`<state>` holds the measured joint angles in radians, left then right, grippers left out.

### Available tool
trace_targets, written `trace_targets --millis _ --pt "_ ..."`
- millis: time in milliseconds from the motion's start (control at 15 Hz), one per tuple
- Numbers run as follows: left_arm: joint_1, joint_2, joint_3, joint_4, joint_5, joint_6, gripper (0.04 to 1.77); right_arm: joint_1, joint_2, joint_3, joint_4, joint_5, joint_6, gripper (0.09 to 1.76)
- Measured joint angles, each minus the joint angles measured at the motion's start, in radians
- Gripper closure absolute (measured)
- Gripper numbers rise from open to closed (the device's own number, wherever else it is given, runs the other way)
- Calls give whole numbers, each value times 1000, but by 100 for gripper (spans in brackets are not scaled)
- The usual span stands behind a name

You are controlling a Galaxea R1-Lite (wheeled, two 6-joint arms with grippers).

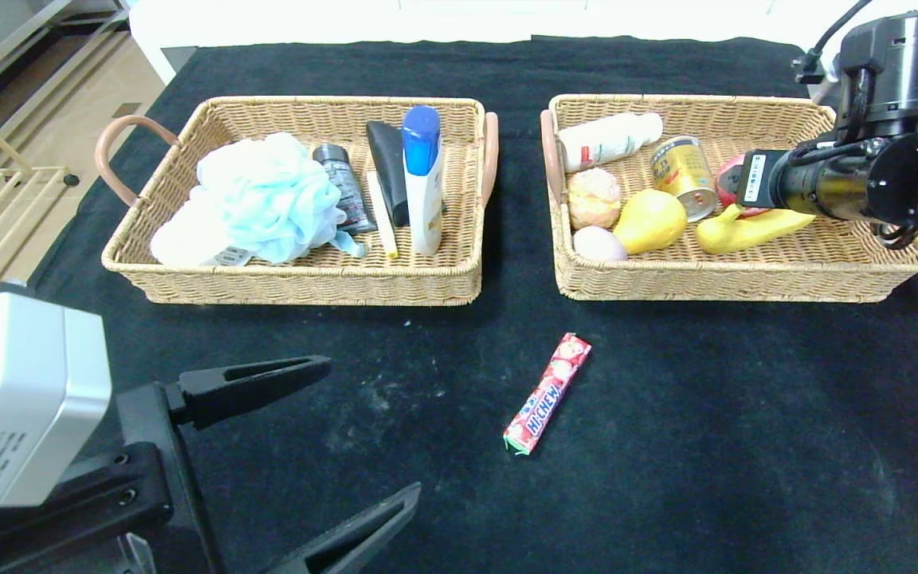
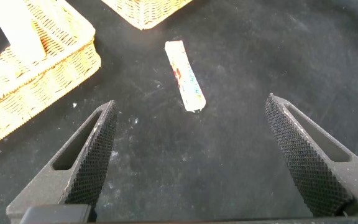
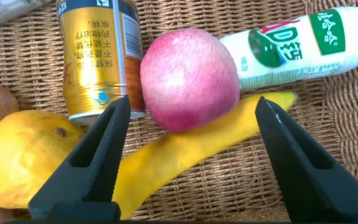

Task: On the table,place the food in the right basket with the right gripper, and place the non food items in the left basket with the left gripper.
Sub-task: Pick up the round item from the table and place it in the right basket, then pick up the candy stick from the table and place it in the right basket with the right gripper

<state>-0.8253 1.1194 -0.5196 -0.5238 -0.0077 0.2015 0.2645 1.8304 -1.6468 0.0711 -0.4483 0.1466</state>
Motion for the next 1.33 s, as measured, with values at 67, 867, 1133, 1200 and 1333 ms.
trace_targets --millis 67,867,1133,1200,1333 --pt "0 0 0 0 0 0 9 3 -1 2 1 -1 -1 34" --pt "0 8 3 1 -3 0 9 87 -100 104 98 -85 5 18" --pt "0 7 1 1 -3 0 9 217 -186 124 240 -106 98 17" --pt "0 6 1 1 -3 0 9 251 -203 125 275 -108 129 16" --pt "0 3 1 0 -2 1 9 322 -229 125 353 -108 207 16"
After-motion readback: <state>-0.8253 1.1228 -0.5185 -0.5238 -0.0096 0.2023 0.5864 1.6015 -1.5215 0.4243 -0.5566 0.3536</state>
